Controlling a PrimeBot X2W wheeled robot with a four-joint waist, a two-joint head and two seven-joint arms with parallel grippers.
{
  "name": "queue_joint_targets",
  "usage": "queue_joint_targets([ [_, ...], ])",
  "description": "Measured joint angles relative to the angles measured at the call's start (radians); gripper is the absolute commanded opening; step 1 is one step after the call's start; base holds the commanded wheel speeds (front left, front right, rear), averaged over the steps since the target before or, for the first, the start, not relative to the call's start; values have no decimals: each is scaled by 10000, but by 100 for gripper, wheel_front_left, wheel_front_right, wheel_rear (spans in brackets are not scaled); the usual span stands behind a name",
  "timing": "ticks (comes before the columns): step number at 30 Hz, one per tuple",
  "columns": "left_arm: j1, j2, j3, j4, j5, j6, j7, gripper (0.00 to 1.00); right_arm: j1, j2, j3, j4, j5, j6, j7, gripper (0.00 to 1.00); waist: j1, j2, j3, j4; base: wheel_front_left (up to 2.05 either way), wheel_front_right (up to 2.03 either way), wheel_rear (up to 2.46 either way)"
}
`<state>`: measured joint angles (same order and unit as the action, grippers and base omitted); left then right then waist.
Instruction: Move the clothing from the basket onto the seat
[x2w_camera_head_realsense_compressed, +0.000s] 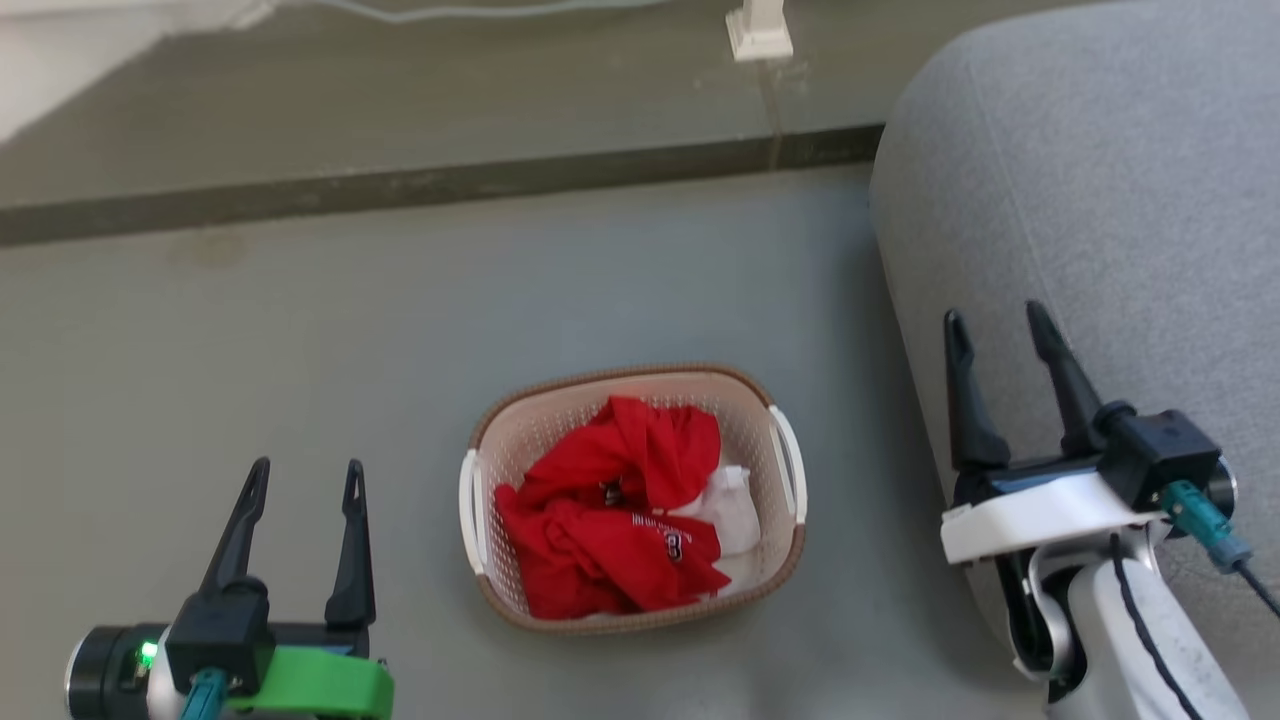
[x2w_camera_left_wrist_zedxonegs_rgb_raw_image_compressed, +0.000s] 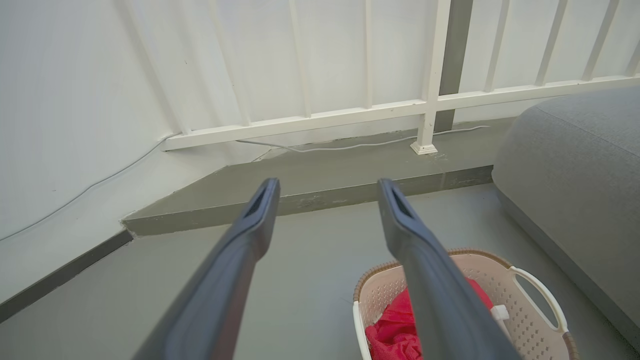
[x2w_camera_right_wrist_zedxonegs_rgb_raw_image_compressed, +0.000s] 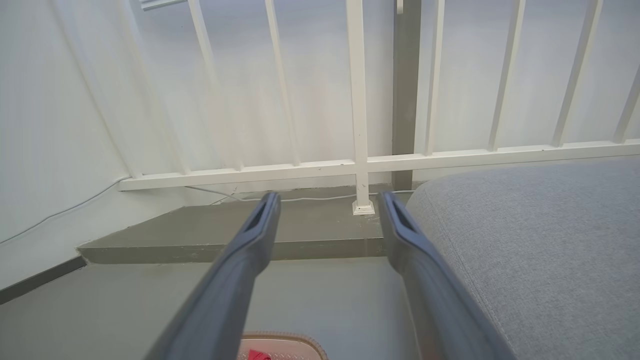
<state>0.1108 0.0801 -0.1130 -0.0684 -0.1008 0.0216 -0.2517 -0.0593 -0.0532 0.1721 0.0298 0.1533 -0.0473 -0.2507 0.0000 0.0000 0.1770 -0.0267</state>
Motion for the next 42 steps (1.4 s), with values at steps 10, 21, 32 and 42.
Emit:
queue_joint_targets([
  [10, -1222, 86, -247, 871, 159, -232, 0, 100, -835, -4, -462, -453, -4, -92, -12, 100, 0, 0, 1225, -120, 0, 0, 0],
  [21, -2783, 174, -527, 2533, 343, -527, 0, 100, -1836, 0, -1024, -926, 165, -161, -13, 100, 1, 0, 2769, -436, 0, 0, 0],
  [32, -4946, 387, -1312, 3824, 1120, -1014, 136, 100, -2982, 0, -1390, -1440, 167, -161, -50, 100, 1, 0, 4477, -858, 0, 0, 0],
  [42, -6427, 410, -2094, 4683, 1551, -1237, 324, 100, -3932, -2, -1570, -1804, 178, -159, -54, 100, 0, 0, 5926, -1031, 0, 0, 0],
])
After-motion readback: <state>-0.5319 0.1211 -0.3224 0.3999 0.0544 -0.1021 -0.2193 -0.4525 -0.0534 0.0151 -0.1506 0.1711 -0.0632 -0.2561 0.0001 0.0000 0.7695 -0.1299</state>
